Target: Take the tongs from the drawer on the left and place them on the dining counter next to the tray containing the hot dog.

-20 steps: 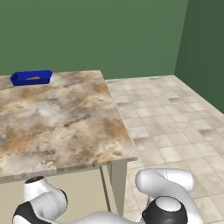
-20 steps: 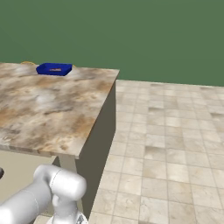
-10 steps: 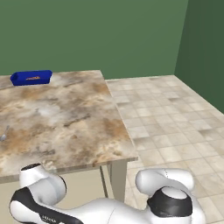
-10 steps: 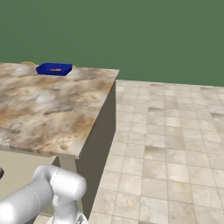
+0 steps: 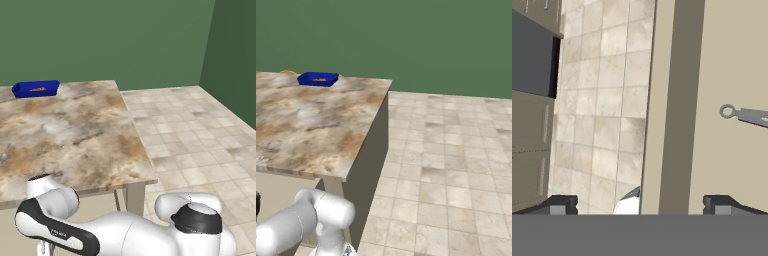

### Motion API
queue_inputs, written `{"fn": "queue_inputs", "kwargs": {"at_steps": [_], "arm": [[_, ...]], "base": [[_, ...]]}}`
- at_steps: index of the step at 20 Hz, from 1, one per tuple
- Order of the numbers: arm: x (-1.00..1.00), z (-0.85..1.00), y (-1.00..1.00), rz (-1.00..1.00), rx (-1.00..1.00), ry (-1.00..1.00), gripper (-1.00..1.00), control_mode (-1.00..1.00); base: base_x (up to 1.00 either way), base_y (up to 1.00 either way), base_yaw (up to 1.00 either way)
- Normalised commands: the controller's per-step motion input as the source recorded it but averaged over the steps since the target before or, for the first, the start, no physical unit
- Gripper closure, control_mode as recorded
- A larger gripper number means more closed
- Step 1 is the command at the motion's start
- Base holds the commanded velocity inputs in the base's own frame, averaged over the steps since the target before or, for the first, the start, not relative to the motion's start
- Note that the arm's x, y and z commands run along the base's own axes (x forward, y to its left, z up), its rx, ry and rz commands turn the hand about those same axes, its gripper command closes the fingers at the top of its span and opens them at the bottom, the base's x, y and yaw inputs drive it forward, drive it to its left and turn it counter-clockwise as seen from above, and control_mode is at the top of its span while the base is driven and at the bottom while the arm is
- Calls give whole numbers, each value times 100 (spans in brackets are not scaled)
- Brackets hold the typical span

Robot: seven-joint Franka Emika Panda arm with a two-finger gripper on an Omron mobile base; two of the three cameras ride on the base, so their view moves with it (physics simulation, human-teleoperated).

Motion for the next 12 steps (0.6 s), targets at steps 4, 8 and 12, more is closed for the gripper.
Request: {"fn": "queue_inputs", "kwargs": {"at_steps": [4,8,12], "arm": [[19,0,-7,3,0,1,-100,-100],[22,0,0,0,0,2,-100,-100],[27,0,0,0,0,1,-100,-100]], "base": [[0,0,0],[0,0,0],[0,0,0]]}}
